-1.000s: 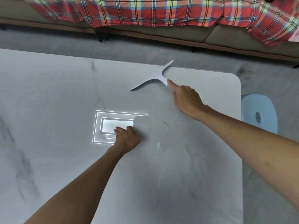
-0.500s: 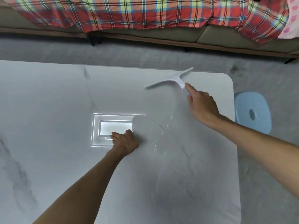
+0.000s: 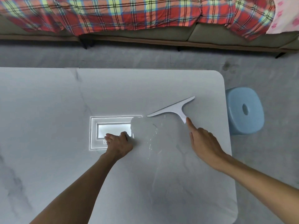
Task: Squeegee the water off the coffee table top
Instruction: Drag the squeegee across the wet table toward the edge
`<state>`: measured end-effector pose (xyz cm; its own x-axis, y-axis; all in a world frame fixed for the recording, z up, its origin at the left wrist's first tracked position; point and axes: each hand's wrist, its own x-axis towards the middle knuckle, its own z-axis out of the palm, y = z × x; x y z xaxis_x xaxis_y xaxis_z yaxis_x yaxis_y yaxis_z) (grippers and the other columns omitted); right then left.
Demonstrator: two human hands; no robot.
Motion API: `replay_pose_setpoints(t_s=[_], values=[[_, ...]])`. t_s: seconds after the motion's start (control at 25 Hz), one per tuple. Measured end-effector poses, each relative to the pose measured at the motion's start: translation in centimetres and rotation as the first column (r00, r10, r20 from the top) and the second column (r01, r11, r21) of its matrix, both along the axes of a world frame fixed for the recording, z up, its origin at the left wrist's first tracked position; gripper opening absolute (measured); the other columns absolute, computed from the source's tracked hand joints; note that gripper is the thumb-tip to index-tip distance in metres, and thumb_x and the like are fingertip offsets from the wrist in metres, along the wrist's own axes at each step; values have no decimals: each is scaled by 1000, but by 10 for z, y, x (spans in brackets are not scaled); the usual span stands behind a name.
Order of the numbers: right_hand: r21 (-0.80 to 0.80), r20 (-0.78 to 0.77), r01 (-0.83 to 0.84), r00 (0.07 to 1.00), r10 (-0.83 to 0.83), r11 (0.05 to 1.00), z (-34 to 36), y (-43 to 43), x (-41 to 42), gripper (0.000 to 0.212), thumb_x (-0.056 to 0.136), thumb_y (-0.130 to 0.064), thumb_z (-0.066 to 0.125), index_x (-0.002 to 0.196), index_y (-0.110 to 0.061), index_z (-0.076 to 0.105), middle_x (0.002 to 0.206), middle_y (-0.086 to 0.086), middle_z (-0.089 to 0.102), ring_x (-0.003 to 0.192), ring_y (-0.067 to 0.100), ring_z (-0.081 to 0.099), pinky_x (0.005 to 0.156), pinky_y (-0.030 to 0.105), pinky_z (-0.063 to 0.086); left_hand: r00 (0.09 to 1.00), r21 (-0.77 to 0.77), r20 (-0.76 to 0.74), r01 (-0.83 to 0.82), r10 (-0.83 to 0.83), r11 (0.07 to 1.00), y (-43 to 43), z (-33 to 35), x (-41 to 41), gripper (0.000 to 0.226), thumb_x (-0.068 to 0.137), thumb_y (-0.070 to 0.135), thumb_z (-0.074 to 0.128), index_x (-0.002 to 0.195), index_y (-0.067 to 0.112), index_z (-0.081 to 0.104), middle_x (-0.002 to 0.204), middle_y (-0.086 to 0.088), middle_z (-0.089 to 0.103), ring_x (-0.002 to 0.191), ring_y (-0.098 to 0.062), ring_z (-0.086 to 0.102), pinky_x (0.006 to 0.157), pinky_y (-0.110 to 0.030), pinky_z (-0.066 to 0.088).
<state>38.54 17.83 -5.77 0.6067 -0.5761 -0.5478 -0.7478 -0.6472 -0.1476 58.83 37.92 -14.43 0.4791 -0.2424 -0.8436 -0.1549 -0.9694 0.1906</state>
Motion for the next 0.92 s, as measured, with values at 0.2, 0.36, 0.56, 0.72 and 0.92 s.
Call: replay_pose_setpoints(t_s=[0.2, 0.36, 0.56, 0.72, 0.92], values=[[-74, 89, 49, 995, -42, 996, 15, -27, 3, 53, 98, -24, 33, 147, -38, 18, 88, 11, 58, 77, 33, 57, 65, 33, 36, 999, -47, 37, -28, 30, 998, 5, 3, 6, 48, 86, 15, 55, 132, 6, 47, 146, -27, 29, 135, -43, 32, 111, -51, 33], [-135, 147, 271, 957, -252, 953, -3, -98, 73, 49, 99, -21, 30, 147, -29, 23, 119, 27, 56, 108, 46, 51, 84, 44, 42, 998, -137, 27, 60, -57, 989, 13, -1, -22, 29, 76, 3, 49, 104, 12, 47, 109, -19, 42, 108, -36, 40, 99, -42, 42], [-53, 57, 315, 948, -312, 948, -23, -88, 83, 53, 98, -19, 29, 149, -24, 18, 129, 29, 49, 115, 45, 47, 90, 43, 41, 996, -89, -85, 16, -23, 996, 3, -7, -41, 35, 73, 8, 50, 108, 9, 45, 129, -33, 26, 127, -53, 22, 111, -48, 31], [70, 85, 189, 977, -195, 979, -12, -14, 33, 56, 99, -22, 32, 151, -27, 13, 104, 26, 60, 94, 42, 58, 75, 39, 41, 990, -72, -142, -12, 2, 997, 3, 0, -32, 44, 73, 3, 43, 117, 6, 44, 137, -37, 21, 131, -52, 19, 110, -51, 32], [150, 16, 78, 997, -81, 986, 16, 41, -14, 57, 99, -23, 34, 150, -35, 12, 90, 6, 57, 81, 26, 57, 69, 31, 42, 997, -190, -77, 8, -23, 982, 23, 9, -30, 35, 73, 0, 46, 108, 7, 48, 124, -23, 40, 114, -39, 44, 81, -35, 42]])
